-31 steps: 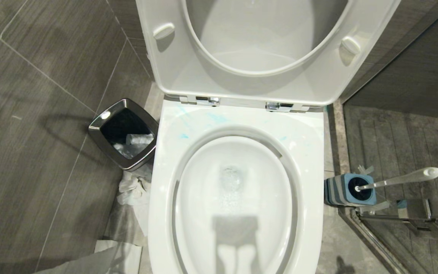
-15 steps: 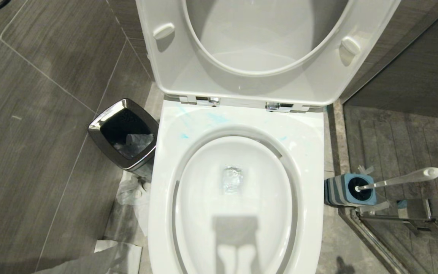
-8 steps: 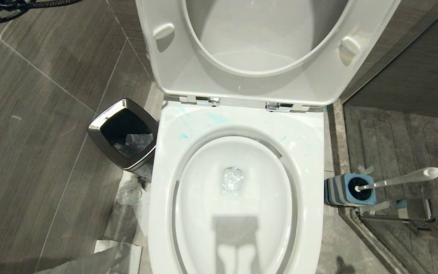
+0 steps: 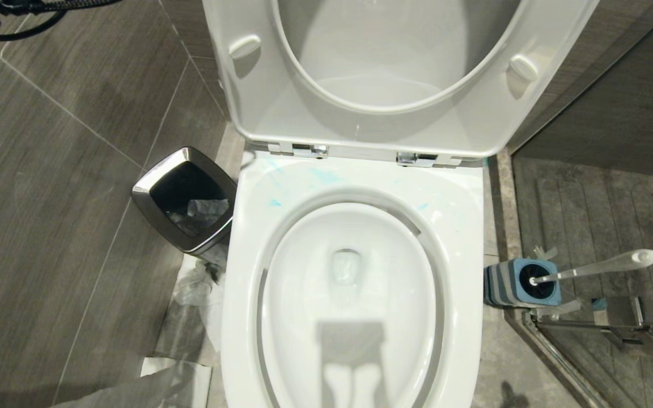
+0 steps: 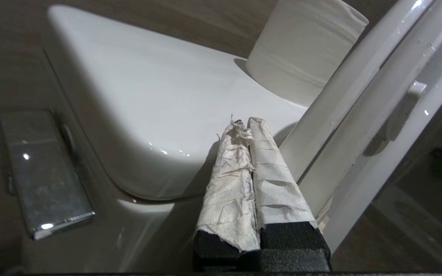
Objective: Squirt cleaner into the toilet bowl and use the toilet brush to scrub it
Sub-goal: Close the toilet lid
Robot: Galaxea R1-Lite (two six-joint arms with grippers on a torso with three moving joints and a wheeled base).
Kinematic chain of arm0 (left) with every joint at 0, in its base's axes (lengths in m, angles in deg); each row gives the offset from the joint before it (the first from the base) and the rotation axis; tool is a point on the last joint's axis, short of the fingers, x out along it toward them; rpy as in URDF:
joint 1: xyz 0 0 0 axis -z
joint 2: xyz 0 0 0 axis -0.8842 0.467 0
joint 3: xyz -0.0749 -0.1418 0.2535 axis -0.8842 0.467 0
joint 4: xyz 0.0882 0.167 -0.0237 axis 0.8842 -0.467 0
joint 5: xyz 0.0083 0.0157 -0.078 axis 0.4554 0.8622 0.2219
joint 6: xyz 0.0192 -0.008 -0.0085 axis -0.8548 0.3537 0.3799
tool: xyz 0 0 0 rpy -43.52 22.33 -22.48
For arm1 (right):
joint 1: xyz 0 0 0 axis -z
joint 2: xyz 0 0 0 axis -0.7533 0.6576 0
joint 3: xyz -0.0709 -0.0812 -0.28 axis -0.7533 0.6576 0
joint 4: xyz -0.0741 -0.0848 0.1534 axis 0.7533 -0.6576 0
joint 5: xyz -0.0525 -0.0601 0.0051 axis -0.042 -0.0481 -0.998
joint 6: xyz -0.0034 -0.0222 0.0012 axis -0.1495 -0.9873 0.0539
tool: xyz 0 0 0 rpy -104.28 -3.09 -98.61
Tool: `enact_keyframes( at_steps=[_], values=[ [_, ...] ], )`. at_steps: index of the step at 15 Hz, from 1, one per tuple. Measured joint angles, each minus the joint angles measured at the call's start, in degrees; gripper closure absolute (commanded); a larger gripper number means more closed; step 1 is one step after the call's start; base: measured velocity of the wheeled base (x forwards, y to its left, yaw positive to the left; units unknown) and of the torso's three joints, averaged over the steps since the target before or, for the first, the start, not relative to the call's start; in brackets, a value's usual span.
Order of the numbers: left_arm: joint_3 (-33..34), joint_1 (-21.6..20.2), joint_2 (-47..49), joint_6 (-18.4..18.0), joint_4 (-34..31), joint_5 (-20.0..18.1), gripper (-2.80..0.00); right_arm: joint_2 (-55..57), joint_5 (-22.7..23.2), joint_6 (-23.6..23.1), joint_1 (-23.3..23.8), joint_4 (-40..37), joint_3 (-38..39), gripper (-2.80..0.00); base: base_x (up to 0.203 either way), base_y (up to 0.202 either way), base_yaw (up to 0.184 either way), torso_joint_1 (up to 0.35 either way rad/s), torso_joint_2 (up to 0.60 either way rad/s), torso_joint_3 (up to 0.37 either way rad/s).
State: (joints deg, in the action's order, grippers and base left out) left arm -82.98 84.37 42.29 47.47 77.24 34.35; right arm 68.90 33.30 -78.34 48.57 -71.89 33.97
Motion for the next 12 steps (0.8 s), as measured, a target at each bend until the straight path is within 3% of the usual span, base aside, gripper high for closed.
enact_keyframes(
  at_steps=[6,9,12],
  values=[
    [1.9,3.2,-8.5,13.6,-13.9,-0.9,0.0,0.0,0.0,0.0,0.0,0.0,0.0,0.0,0.0,0.0,0.0,0.0,0.0,0.0],
    [6.8,4.6,-16.6,15.4,-25.5,-0.9,0.0,0.0,0.0,0.0,0.0,0.0,0.0,0.0,0.0,0.0,0.0,0.0,0.0,0.0],
    [12.9,5.3,-27.0,15.5,-44.4,-0.6,0.0,0.0,0.0,0.0,0.0,0.0,0.0,0.0,0.0,0.0,0.0,0.0,0.0,0.0]
  ],
)
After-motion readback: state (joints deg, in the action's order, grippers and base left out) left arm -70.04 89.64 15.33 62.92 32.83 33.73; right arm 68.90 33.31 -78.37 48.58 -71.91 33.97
